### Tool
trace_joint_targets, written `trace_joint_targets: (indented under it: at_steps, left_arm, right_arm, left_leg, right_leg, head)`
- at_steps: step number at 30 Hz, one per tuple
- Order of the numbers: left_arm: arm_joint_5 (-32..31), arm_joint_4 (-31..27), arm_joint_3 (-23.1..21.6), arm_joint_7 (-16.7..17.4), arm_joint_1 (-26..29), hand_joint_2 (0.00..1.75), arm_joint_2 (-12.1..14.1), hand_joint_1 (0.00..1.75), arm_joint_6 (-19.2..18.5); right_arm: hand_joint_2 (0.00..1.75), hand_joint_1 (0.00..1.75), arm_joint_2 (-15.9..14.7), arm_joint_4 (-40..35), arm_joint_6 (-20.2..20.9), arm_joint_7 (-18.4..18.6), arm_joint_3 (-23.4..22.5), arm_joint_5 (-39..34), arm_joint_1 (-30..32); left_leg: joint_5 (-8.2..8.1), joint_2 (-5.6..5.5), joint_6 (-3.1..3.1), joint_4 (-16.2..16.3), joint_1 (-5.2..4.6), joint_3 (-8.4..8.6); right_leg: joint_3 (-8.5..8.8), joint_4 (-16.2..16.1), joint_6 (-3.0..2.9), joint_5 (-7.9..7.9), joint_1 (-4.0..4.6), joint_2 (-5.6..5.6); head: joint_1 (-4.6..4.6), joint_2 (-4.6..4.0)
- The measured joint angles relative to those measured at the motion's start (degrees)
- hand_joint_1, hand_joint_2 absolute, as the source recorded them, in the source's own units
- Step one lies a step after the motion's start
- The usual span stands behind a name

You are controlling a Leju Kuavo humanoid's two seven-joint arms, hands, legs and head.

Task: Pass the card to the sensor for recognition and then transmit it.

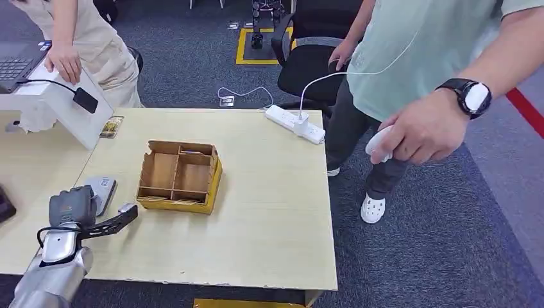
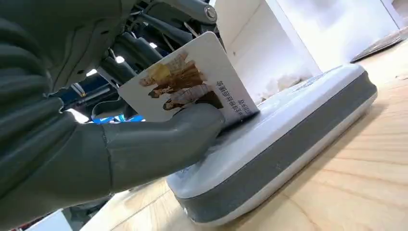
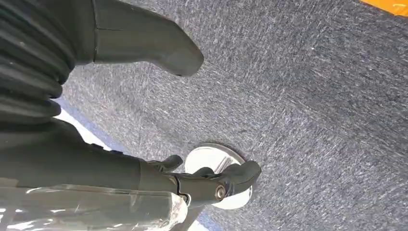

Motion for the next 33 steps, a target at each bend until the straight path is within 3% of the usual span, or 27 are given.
trace_joint_targets:
  at_steps: [6,12,14,18,20,22,27,30,33]
  left_arm:
    - [3.60,0.00,-1.37,-1.90,-0.88,1.75,0.22,1.75,-6.24]
    - [5.88,0.00,-2.62,-3.06,-1.01,1.75,0.63,1.75,-7.10]
    - [9.34,-0.32,-2.67,-6.60,-0.47,1.75,0.55,1.75,-2.73]
    - [18.83,-4.31,-2.29,-15.33,1.79,1.75,-0.24,1.75,12.78]
    - [20.35,-7.61,-0.91,-18.52,2.06,1.75,-1.03,1.75,18.02]
    - [19.69,-11.24,3.29,-22.02,1.52,1.75,-2.54,1.75,19.24]
    - [19.21,-15.48,9.14,-24.07,0.79,1.75,-4.72,1.75,19.21]
    - [17.31,-17.16,13.51,-28.35,-0.41,1.75,-6.94,1.75,19.21]
    - [15.78,-18.03,16.91,-28.70,-2.02,1.75,-8.13,1.75,19.21]
  right_arm:
    - [1.75,0.00,0.00,-0.02,-0.13,-0.15,-0.33,1.03,-0.05]
    - [1.75,0.00,0.00,-0.07,-0.20,-0.24,-0.59,1.57,-0.07]
    - [1.75,0.00,0.00,-0.07,-0.18,-0.48,-0.85,1.84,-0.06]
    - [1.75,0.00,0.00,-0.07,-0.17,-1.03,-1.29,2.67,-0.04]
    - [1.75,0.00,0.00,-0.07,-0.17,-1.01,-1.33,3.08,-0.02]
    - [1.75,0.00,0.00,-0.07,-0.17,-1.01,-1.33,3.50,-0.06]
    - [1.75,0.00,0.13,-0.09,-0.15,-0.98,-1.36,3.74,-0.08]
    - [1.75,0.00,0.15,-0.09,-0.13,-0.94,-1.36,4.06,-0.12]
    - [1.75,0.00,0.39,-0.13,-0.13,-0.61,-1.38,4.50,-0.21]
  left_leg:
    - [0.00,-0.11,0.00,-0.06,-0.03,0.12]
    - [0.06,-0.11,-0.05,-0.08,-0.01,0.28]
    - [0.12,-0.11,-0.11,-0.08,0.01,0.30]
    - [0.15,-0.11,-0.10,-0.06,0.04,0.20]
    - [0.16,-0.11,-0.09,-0.05,0.04,0.15]
    - [0.17,-0.11,-0.08,-0.04,0.01,0.10]
    - [0.14,-0.05,-0.09,-0.04,0.01,0.05]
    - [0.15,-0.13,-0.09,-0.04,0.02,-0.05]
    - [0.14,-0.07,-0.09,-0.04,0.02,-0.04]
  right_leg:
    - [0.18,0.00,-0.01,-0.03,-0.03,-0.16]
    - [0.33,0.01,-0.05,-0.05,-0.03,-0.18]
    - [0.31,0.03,-0.08,-0.02,-0.02,-0.17]
    - [0.21,0.03,-0.11,0.04,0.00,-0.16]
    - [0.16,0.02,-0.09,0.07,0.01,-0.16]
    - [0.14,0.02,-0.08,0.07,0.01,-0.17]
    - [0.04,0.00,-0.08,0.07,0.00,-0.05]
    - [-0.02,0.00,-0.08,0.06,0.01,-0.15]
    - [-0.03,0.00,-0.08,0.07,0.01,-0.08]
  head:
    - [0.00,0.00]
    - [0.00,0.00]
    - [-0.04,0.00]
    - [-0.02,0.00]
    - [-0.02,0.00]
    - [0.00,0.00]
    - [-0.02,0.00]
    - [0.00,0.00]
    - [-0.02,0.00]
